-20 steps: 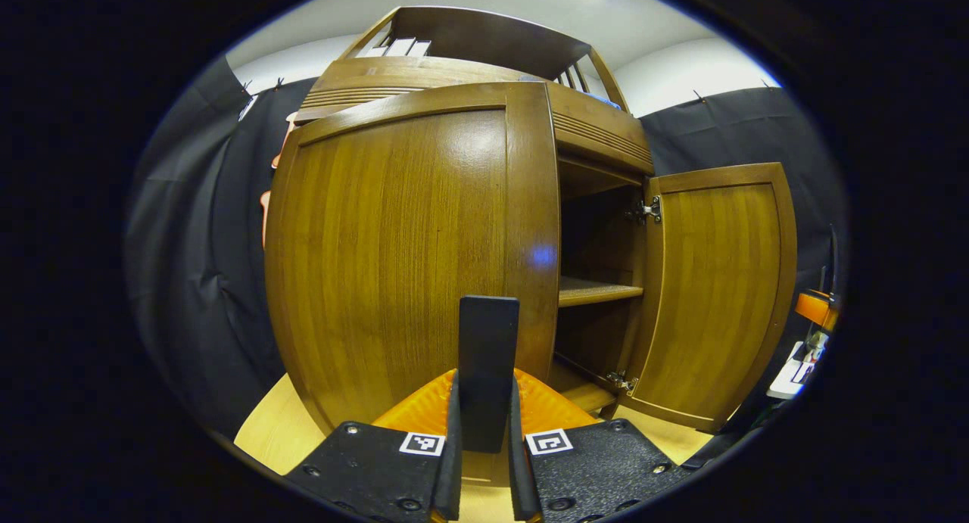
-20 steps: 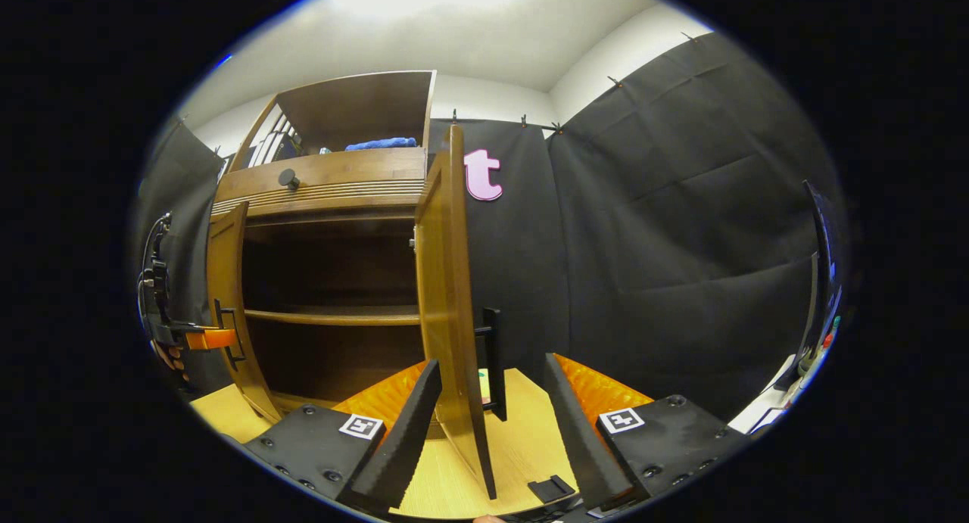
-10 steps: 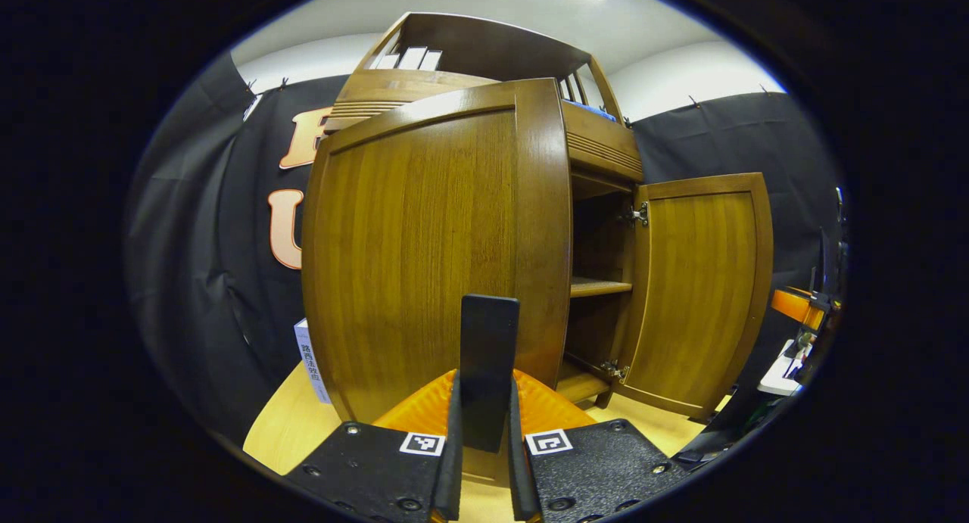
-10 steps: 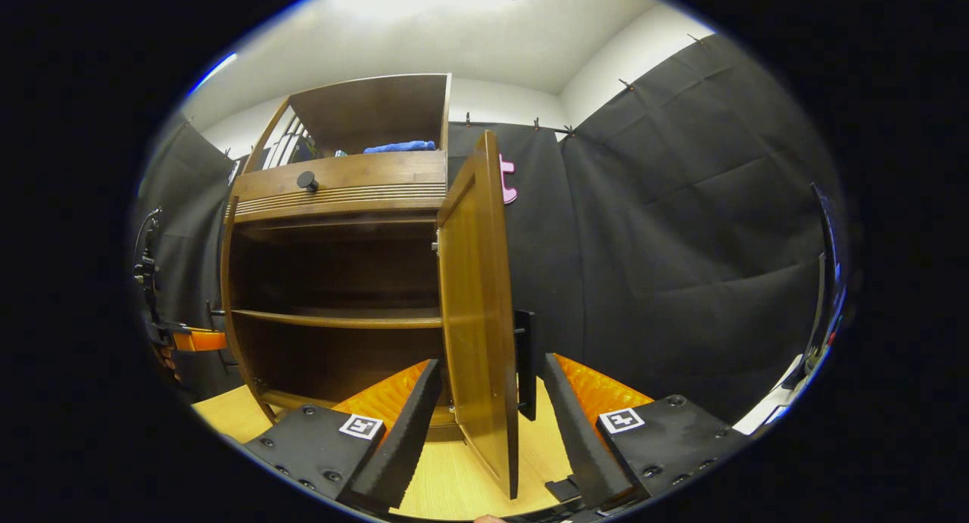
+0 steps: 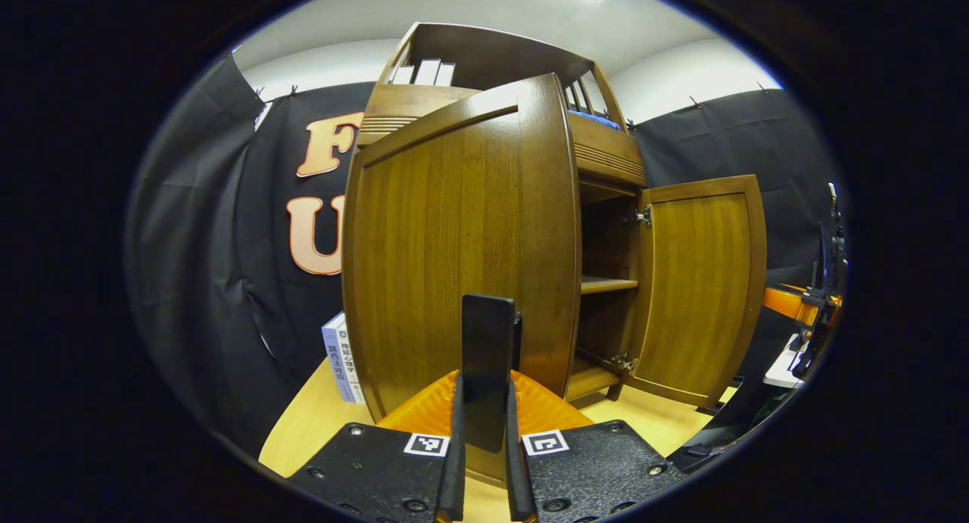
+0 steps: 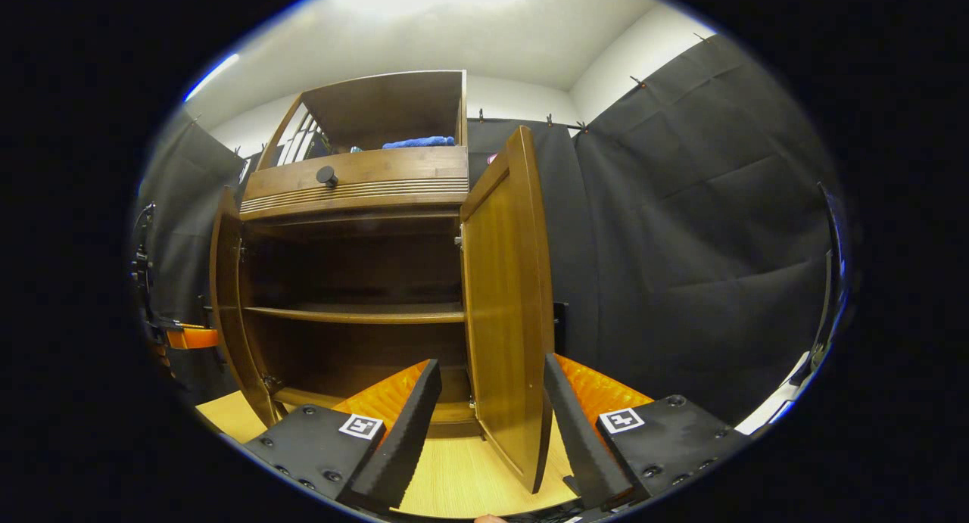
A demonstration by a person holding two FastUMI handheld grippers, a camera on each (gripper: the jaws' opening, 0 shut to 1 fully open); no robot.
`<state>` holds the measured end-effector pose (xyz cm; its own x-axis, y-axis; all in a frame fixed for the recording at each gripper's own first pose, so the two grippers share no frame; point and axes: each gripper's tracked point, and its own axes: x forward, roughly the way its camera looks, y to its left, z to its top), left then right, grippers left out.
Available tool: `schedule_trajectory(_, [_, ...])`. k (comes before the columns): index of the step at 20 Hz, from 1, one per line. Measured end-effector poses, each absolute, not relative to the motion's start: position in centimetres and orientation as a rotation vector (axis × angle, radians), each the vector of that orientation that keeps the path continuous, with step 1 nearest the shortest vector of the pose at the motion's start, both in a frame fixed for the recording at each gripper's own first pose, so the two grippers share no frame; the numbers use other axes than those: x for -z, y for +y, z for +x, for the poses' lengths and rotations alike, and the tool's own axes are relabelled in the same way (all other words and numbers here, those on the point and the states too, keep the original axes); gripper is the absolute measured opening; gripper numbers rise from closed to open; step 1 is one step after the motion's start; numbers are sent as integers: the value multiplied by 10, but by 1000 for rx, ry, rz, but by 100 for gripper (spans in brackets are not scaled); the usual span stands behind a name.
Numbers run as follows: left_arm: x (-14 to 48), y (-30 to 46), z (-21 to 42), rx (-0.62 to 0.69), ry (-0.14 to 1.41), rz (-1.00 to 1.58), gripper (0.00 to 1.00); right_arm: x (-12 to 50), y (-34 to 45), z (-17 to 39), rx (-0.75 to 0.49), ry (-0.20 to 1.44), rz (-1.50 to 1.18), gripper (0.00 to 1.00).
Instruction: Open the right door of the double-door shoe cabinet with the right hand, and open the left door with the left hand.
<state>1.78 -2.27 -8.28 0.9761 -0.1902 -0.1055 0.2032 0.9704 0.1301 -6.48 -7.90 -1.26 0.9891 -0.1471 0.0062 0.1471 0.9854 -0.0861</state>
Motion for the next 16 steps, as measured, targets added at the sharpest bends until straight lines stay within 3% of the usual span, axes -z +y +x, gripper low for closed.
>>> schedule_trajectory(1, [82,-19,14,188,90,147,22,13,-78,-66,146,2,-88,95])
schedule_trajectory(3, [80,-10,8,172,84,156,22,13,-74,-68,143,0,-91,89])
schedule_trajectory(9, [74,15,-5,129,71,154,18,19,-60,-67,123,4,-82,89])
schedule_trajectory(10, [73,20,-7,118,69,158,17,20,-59,-67,122,7,-78,84])
schedule_trajectory(16, [69,41,-14,85,68,176,12,20,-45,-65,110,5,-82,89])
